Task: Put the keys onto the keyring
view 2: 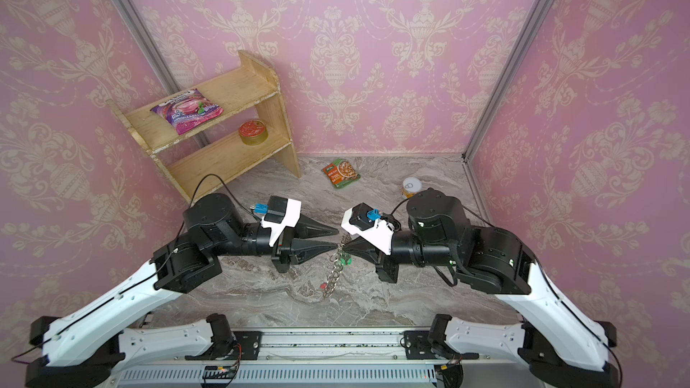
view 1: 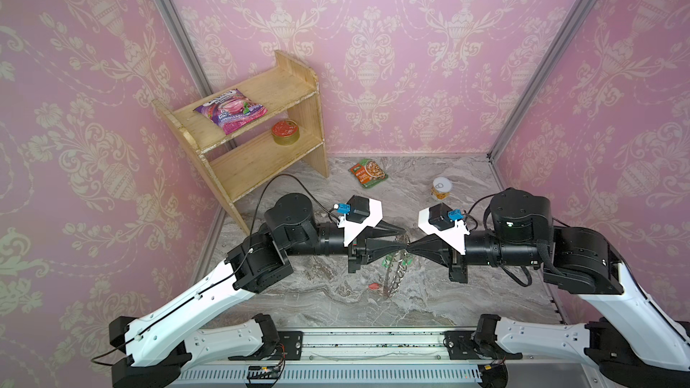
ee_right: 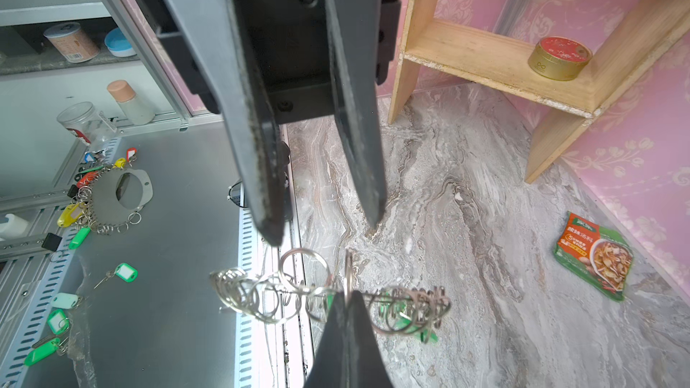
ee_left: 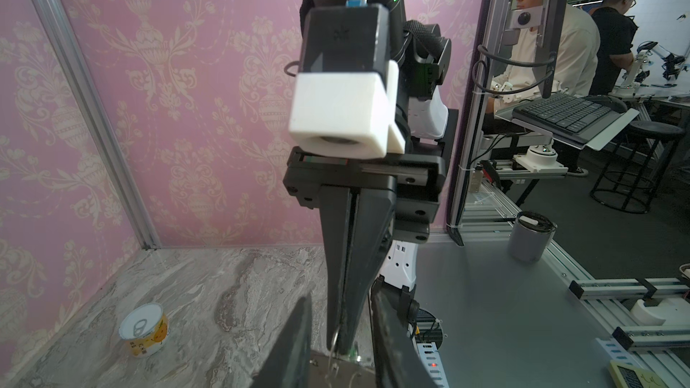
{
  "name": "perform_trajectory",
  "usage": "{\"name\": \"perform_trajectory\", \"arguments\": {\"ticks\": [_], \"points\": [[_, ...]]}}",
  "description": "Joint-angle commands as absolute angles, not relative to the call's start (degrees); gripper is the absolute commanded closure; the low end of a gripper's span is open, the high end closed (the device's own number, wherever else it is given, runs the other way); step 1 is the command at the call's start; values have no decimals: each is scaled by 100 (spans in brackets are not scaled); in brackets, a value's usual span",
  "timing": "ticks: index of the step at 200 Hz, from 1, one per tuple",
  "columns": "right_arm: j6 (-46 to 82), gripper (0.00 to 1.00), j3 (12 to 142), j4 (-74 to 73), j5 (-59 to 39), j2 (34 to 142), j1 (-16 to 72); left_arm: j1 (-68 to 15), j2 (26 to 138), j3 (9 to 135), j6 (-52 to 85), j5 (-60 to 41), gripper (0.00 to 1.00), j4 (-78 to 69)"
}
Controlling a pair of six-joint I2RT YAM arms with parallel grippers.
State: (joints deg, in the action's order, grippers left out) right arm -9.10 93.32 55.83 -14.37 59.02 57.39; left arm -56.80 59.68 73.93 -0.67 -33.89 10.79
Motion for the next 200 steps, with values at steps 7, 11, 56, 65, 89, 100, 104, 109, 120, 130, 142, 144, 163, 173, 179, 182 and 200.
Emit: {"name": "perform_trajectory", "arguments": {"ticks": [7, 11, 56, 65, 89, 100, 104, 109, 120, 130, 142, 144, 163, 173, 179, 182, 200], "points": [[-1028, 100, 9567, 5440, -1493, 5876, 5713, -5669, 6080, 7615, -244, -3489, 71, 1612], [-1030, 100, 9564, 5429, -1500, 5877, 5715, -5669, 6090, 7626, -246, -3494, 71, 1636], [-1047, 100, 9561, 5405, -1536, 5921, 5721, -5666, 6160, 7673, -212, -3566, 76, 1558], [-1055, 100, 9557, 5405, -1547, 5932, 5715, -5671, 6170, 7682, -202, -3591, 78, 1533], [-1085, 100, 9552, 5370, -1546, 5932, 5708, -5669, 6212, 7699, -168, -3638, 83, 1505], [-1085, 100, 9541, 5360, -1547, 5925, 5704, -5669, 6230, 7699, -159, -3669, 86, 1508], [-1093, 100, 9546, 5354, -1547, 5930, 5704, -5669, 6236, 7707, -154, -3678, 87, 1515], [-1098, 100, 9551, 5350, -1552, 5926, 5707, -5669, 6238, 7708, -150, -3690, 88, 1516], [-1097, 100, 9545, 5335, -1547, 5921, 5707, -5670, 6249, 7708, -142, -3707, 90, 1521], [-1107, 100, 9550, 5326, -1536, 5913, 5697, -5669, 6258, 7712, -128, -3716, 90, 1536], [-1115, 100, 9550, 5322, -1528, 5890, 5695, -5669, 6259, 7724, -122, -3727, 88, 1568], [-1116, 100, 9548, 5318, -1525, 5893, 5698, -5669, 6265, 7725, -123, -3727, 88, 1572], [-1112, 100, 9548, 5307, -1519, 5874, 5698, -5669, 6282, 7733, -130, -3727, 88, 1625], [-1112, 100, 9550, 5289, -1520, 5866, 5701, -5669, 6284, 7734, -132, -3709, 89, 1635], [-1112, 100, 9551, 5293, -1518, 5855, 5698, -5670, 6282, 7734, -138, -3709, 90, 1649], [-1115, 100, 9549, 5292, -1520, 5861, 5698, -5669, 6284, 7734, -138, -3713, 90, 1646], [-1112, 100, 9533, 5267, -1480, 5836, 5689, -5669, 6277, 7726, -141, -3718, 91, 1659]]}}
